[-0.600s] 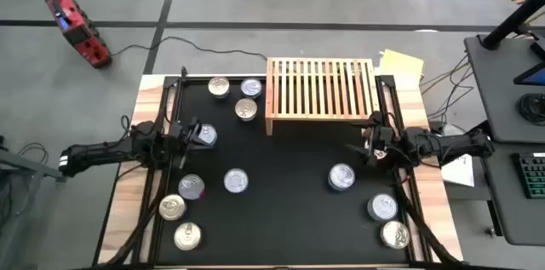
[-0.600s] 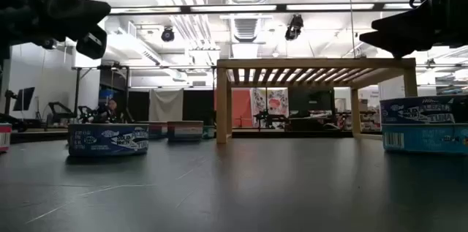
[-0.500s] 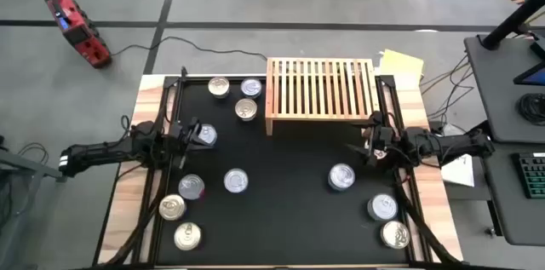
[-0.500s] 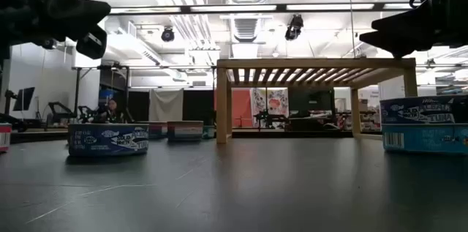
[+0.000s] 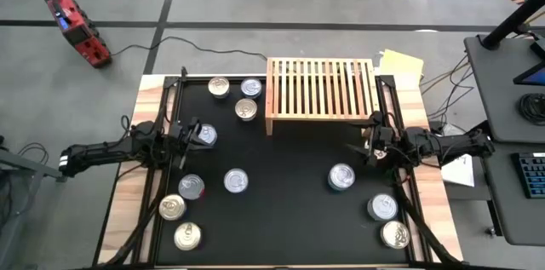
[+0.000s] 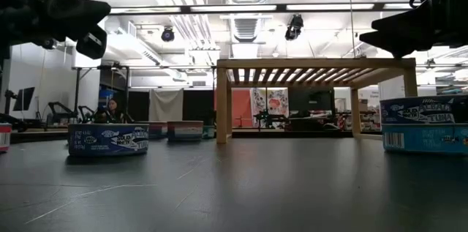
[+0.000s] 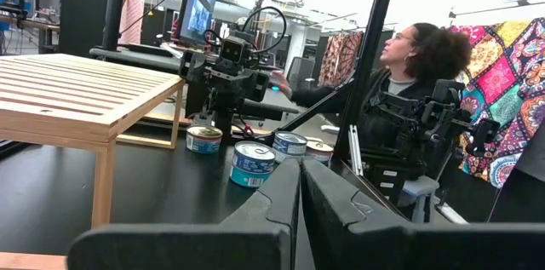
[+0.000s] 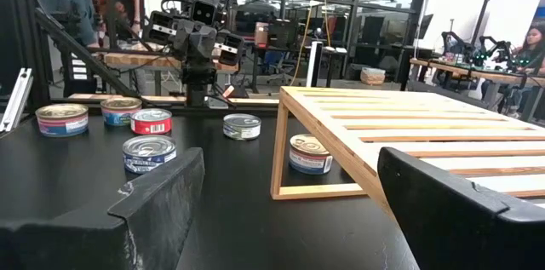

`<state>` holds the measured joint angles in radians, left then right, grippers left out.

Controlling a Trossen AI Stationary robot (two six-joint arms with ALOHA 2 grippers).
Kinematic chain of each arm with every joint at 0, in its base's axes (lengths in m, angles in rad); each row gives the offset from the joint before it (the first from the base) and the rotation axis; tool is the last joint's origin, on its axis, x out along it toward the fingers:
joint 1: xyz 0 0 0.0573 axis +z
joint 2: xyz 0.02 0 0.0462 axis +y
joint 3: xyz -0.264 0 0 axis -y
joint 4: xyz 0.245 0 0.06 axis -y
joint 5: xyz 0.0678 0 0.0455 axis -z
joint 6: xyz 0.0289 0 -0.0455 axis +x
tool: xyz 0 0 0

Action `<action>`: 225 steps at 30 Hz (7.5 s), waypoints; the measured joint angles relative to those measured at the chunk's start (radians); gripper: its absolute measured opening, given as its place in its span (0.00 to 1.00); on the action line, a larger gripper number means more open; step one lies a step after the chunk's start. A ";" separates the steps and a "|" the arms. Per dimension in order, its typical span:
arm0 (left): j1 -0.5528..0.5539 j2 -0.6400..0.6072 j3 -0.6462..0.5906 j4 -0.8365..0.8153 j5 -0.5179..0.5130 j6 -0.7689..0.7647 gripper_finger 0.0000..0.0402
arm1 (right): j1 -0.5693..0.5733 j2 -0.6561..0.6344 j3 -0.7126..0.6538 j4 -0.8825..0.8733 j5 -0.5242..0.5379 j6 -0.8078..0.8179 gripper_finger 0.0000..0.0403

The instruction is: Stack canned seafood by type on shelf

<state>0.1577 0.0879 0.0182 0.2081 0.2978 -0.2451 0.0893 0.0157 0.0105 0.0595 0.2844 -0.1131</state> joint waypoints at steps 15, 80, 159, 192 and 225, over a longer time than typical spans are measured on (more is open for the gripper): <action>0.000 0.000 0.000 0.000 0.000 0.000 0.00 | 0.000 0.000 0.000 0.000 0.000 0.000 0.85; 0.000 0.000 0.000 0.000 0.000 0.000 0.00 | 0.000 0.000 0.000 0.000 0.000 0.000 0.85; 0.000 0.154 0.000 0.419 -0.101 -0.182 0.00 | -0.002 0.238 0.269 0.120 -0.127 0.238 0.85; -0.010 0.798 0.674 -1.030 -0.405 -0.445 0.00 | -0.003 0.504 0.520 -0.084 -0.125 0.178 0.85; -0.009 1.234 0.705 -1.199 -0.454 -0.365 0.00 | -0.003 0.505 0.517 -0.107 -0.127 0.171 0.85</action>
<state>0.1484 1.3219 0.7233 -0.9908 -0.1562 -0.6106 0.0868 0.5205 0.5278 -0.0475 0.1577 0.0577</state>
